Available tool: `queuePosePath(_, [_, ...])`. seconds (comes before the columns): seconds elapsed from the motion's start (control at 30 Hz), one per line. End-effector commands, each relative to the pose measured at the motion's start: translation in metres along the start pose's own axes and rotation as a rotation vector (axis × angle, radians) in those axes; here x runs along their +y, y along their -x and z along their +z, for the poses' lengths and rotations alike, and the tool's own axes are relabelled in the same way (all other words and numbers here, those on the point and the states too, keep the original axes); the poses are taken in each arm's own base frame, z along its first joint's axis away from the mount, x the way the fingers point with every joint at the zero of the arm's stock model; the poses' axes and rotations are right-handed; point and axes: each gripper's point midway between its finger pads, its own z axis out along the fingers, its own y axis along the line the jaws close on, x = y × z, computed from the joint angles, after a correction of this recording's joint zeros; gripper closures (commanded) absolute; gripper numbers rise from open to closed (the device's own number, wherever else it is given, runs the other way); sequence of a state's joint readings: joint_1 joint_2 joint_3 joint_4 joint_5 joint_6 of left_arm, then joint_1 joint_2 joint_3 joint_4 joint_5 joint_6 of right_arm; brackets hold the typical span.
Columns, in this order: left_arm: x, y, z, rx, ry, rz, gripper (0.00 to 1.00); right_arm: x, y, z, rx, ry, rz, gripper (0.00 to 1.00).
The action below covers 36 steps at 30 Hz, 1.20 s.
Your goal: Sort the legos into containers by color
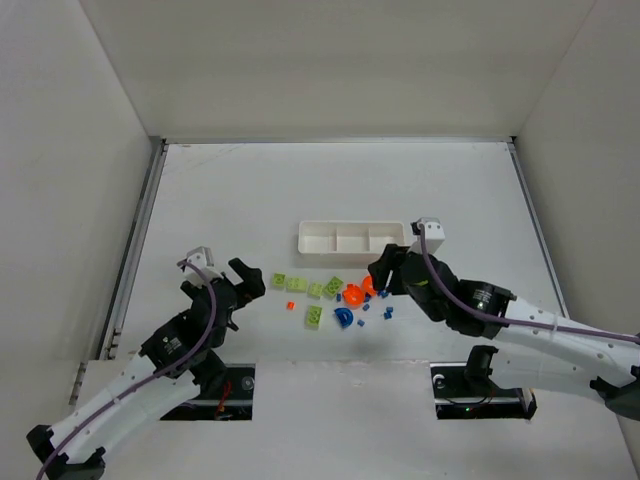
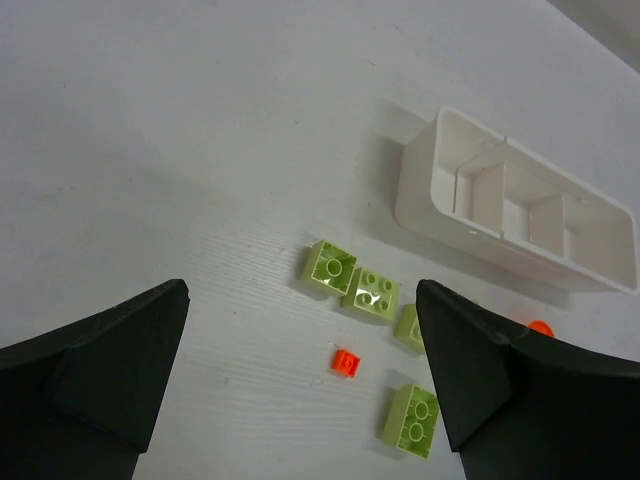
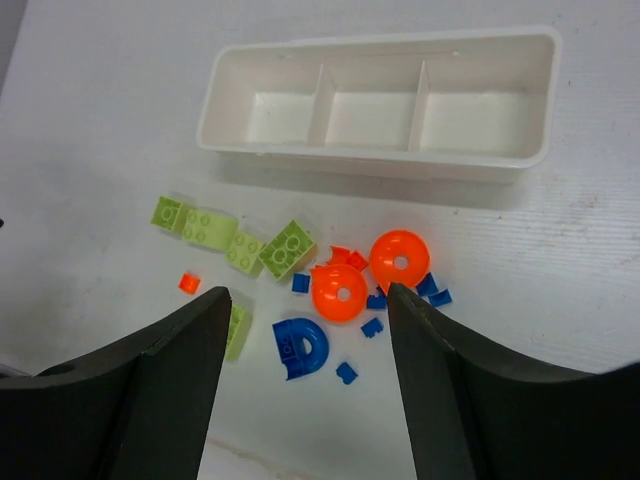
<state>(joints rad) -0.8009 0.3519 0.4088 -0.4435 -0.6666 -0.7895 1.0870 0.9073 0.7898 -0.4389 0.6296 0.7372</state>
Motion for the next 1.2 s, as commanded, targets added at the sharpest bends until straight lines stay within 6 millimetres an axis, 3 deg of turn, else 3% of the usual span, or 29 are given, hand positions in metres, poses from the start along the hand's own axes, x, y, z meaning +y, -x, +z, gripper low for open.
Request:
queuePosePath(0.0, [-0.001,0.009,-0.006,-0.011,-0.012,-0.007,0.0,0.013,0.022,-0.008,-0.041,0.021,0.043,0.38])
queuePosePath(0.1, [-0.003,0.01,-0.006,-0.023,-0.037,-0.014,0.0,0.024,0.02,-0.011,-0.025,0.054,0.037,0.71])
queuePosePath(0.17, [-0.005,0.012,-0.005,-0.039,-0.047,-0.016,0.0,0.03,0.015,-0.01,-0.002,0.067,0.031,0.83])
queuePosePath(0.3, [-0.004,0.012,-0.001,-0.043,-0.026,-0.008,0.0,0.046,-0.001,-0.008,0.06,0.071,0.016,0.94])
queuePosePath(0.4, [-0.013,0.013,0.003,-0.055,-0.05,-0.016,0.0,0.062,-0.022,-0.007,0.111,0.075,0.002,0.96])
queuePosePath(0.43, [-0.018,0.012,0.004,-0.054,-0.067,-0.008,0.02,0.068,-0.031,-0.005,0.129,0.078,-0.005,0.96])
queuePosePath(0.47, [-0.021,0.012,0.006,-0.058,-0.076,0.004,0.12,0.074,-0.042,-0.003,0.149,0.078,-0.016,0.96])
queuePosePath(0.53, [-0.022,0.01,0.009,-0.061,-0.075,0.015,0.62,0.082,-0.064,0.002,0.186,0.07,-0.054,0.94])
queuePosePath(0.57, [-0.021,0.008,0.011,-0.055,-0.065,0.019,0.75,0.084,-0.077,0.005,0.201,0.058,-0.081,0.91])
queuePosePath(0.63, [-0.015,0.004,0.015,-0.039,-0.035,0.037,0.83,0.086,-0.093,0.01,0.198,0.04,-0.109,0.79])
queuePosePath(0.73, [-0.01,-0.002,0.016,-0.019,-0.01,0.037,0.81,0.087,-0.118,0.018,0.226,0.023,-0.138,0.53])
queuePosePath(0.87, [-0.003,-0.011,0.015,0.015,0.007,0.047,0.69,0.088,-0.145,0.032,0.264,-0.013,-0.144,0.36])
queuePosePath(1.0, [-0.002,-0.02,0.017,0.045,0.019,0.029,0.57,0.106,-0.167,0.047,0.304,0.011,-0.17,0.31])
queuePosePath(1.17, [0.006,-0.031,0.021,0.077,0.061,0.023,0.5,0.127,-0.174,0.061,0.307,0.067,-0.148,0.31])
